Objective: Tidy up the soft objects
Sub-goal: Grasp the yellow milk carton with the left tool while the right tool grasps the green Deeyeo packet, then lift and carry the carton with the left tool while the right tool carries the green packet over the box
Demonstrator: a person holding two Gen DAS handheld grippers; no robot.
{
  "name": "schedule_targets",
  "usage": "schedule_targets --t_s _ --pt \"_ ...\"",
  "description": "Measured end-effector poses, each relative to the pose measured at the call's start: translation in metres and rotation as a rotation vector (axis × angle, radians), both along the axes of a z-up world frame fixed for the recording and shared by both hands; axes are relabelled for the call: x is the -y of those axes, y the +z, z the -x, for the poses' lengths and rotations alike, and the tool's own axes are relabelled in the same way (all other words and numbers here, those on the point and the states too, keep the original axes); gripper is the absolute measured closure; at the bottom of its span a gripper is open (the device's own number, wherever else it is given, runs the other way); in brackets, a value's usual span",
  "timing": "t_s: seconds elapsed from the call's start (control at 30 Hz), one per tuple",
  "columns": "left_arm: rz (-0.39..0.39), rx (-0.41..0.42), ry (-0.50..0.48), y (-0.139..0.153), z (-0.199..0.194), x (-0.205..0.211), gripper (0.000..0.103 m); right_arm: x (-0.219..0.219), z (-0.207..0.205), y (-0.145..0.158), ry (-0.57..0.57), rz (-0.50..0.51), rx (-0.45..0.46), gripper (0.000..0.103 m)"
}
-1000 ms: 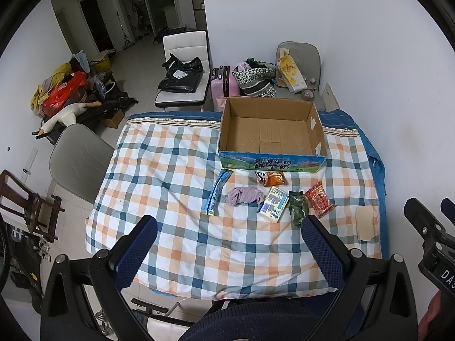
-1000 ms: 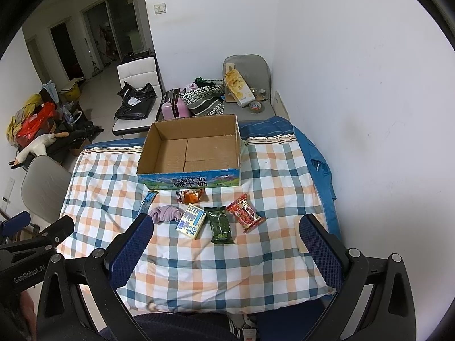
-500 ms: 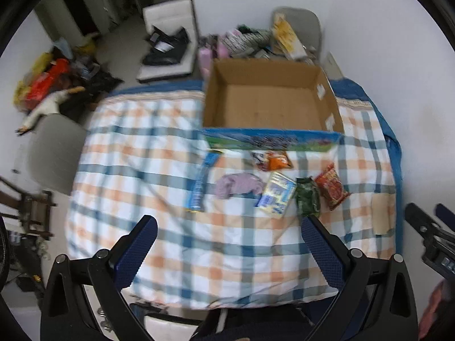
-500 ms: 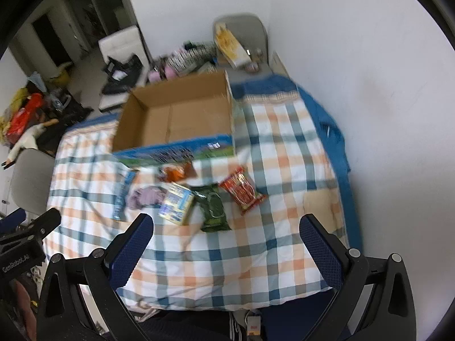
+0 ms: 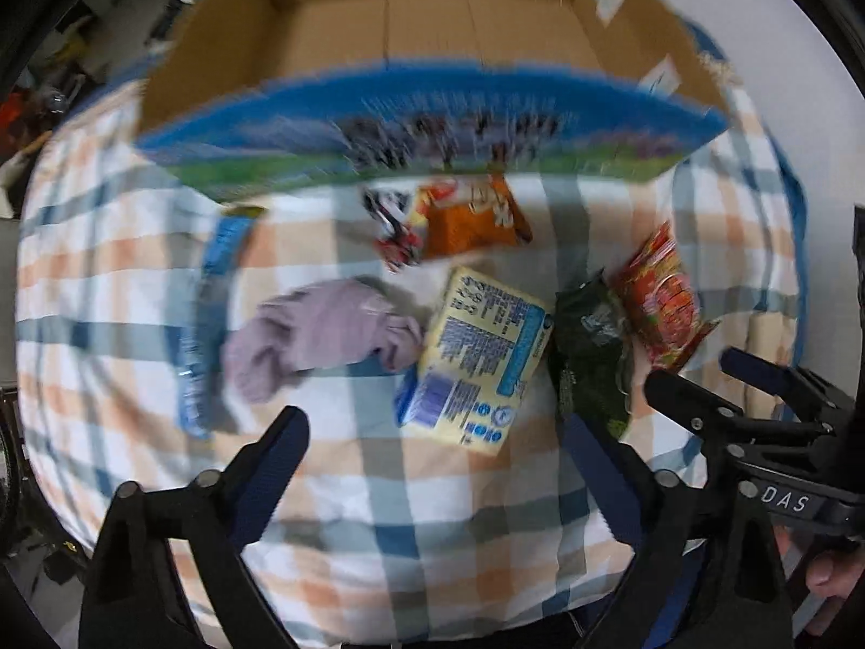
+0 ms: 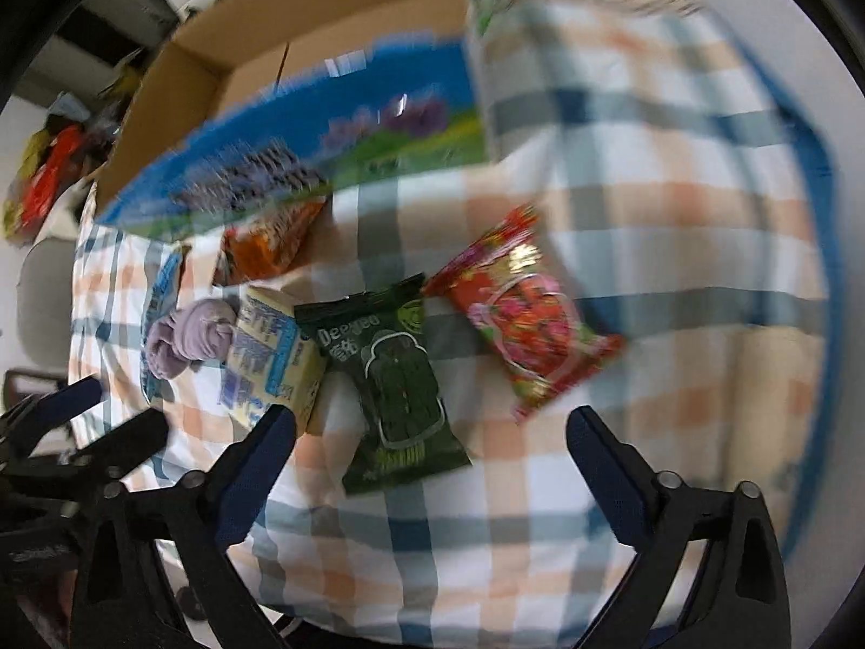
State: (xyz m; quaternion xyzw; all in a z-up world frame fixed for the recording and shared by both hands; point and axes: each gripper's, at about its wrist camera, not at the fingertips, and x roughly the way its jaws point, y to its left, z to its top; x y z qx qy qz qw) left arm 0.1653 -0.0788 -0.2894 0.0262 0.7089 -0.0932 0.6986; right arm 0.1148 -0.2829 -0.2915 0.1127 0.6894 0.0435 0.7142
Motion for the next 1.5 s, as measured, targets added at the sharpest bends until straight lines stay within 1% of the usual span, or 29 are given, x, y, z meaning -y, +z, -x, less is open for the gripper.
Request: schedule_targets --t_s 0.07,0.1,0.2,0.3,0.33,0.37,0.43,0.53,0.57,0.67,0.7,0.77,0.8,0.9,0.97,1.03,1.23,1.33,1.43,1.5 --pt "0.009 -0.031 -0.002 -0.015 -0.003 0.002 0.009 -0.001 -0.007 -0.022 0.026 -0.052 -0.030 0.016" --pt "0.011 -0.040 -0.003 -0.019 -0.004 0.003 0.009 -0.002 -0.011 -0.031 0.035 -0.065 -0.042 0.017" --pt "-0.002 -0.060 -0.020 -0.030 -0.005 0.005 0.009 -0.006 -0.021 -0.056 0.061 -0.144 -0.092 0.021" --pt "-0.015 -0.067 -0.026 -0.038 -0.007 0.004 0.009 -0.012 -0.028 -0.078 0.061 -0.217 -0.139 0.031" --pt "-0.021 -0.070 -0.028 -0.039 -0.008 0.004 0.009 -0.015 -0.027 -0.084 0.060 -0.229 -0.149 0.038" --pt "-0.026 -0.072 -0.033 -0.041 -0.009 0.004 0.009 -0.016 -0.026 -0.086 0.058 -0.234 -0.150 0.049" --pt "-0.034 -0.065 -0.049 -0.049 -0.010 0.006 0.009 -0.021 -0.024 -0.086 0.062 -0.186 -0.153 0.060" --pt "-0.042 -0.064 -0.077 -0.057 -0.012 0.014 0.009 -0.022 -0.018 -0.081 0.041 -0.117 -0.155 0.062" --pt "-0.047 -0.065 -0.084 -0.059 -0.013 0.018 0.009 -0.021 -0.014 -0.076 0.037 -0.084 -0.158 0.062" --pt "-0.075 -0.065 -0.107 -0.072 -0.016 0.033 0.009 -0.022 -0.007 -0.071 0.038 0.061 -0.182 0.063" --pt "-0.081 -0.065 -0.111 -0.076 -0.017 0.036 0.017 -0.023 -0.006 -0.070 0.045 0.087 -0.176 0.063" --pt "-0.109 -0.070 -0.125 -0.087 -0.018 0.044 0.029 -0.023 -0.003 -0.073 0.047 0.098 -0.180 0.063" --pt "-0.124 -0.072 -0.138 -0.093 -0.017 0.048 0.032 -0.024 -0.002 -0.076 0.043 0.096 -0.190 0.063" --pt "-0.158 -0.059 -0.161 -0.106 -0.016 0.063 0.036 -0.020 -0.001 -0.087 0.015 0.082 -0.209 0.062" --pt "-0.169 -0.051 -0.168 -0.113 -0.015 0.066 0.037 -0.022 0.001 -0.090 0.007 0.087 -0.210 0.062" --pt "-0.164 -0.042 -0.152 -0.117 -0.014 0.066 0.037 -0.022 0.003 -0.094 0.002 0.093 -0.208 0.062" --pt "-0.160 -0.028 -0.102 -0.107 -0.005 0.050 0.038 -0.023 0.017 -0.095 -0.005 0.120 -0.205 0.062" --pt "-0.147 -0.033 -0.081 -0.103 0.007 0.042 0.038 -0.038 0.005 -0.105 0.009 0.147 -0.206 0.063" --pt "-0.139 -0.047 -0.074 -0.100 0.022 0.038 0.038 -0.045 0.008 -0.108 0.014 0.161 -0.210 0.063" --pt "-0.137 -0.072 -0.066 -0.108 0.032 0.034 0.038 -0.048 0.012 -0.111 0.018 0.171 -0.213 0.063"
